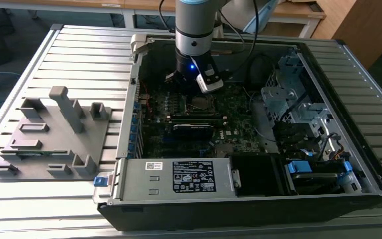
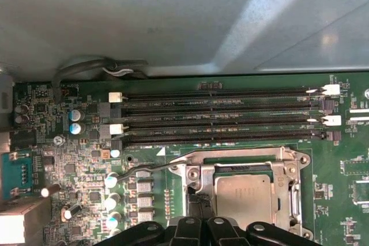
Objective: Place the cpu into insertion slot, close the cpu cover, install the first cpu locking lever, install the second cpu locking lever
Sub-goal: 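Close the cpu cover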
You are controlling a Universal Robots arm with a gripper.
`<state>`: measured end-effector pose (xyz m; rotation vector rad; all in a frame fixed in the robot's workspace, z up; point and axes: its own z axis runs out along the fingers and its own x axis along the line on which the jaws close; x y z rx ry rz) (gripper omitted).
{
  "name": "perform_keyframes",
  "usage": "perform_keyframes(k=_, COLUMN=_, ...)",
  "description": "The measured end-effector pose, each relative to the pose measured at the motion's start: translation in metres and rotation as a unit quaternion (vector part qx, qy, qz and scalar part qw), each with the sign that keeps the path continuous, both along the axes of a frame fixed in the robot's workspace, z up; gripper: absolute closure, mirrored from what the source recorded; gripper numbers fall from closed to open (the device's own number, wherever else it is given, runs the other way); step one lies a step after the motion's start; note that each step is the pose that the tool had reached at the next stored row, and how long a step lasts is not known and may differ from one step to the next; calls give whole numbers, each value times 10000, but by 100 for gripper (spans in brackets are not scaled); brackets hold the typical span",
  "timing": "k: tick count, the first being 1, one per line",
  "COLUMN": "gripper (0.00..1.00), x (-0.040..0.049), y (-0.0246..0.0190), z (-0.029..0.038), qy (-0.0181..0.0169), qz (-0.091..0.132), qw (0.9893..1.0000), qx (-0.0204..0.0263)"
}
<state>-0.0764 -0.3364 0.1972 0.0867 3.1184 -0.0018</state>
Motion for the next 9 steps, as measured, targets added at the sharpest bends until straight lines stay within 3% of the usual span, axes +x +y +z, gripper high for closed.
perform_keyframes(k=6, gripper=90, x=0, y=0, z=-2, qy=-1, qz=0, qw=10000, qx=1)
perform_keyframes(k=9, gripper=90, x=2, y=3, z=37, qy=-6, qz=0, qw=10000, qx=9)
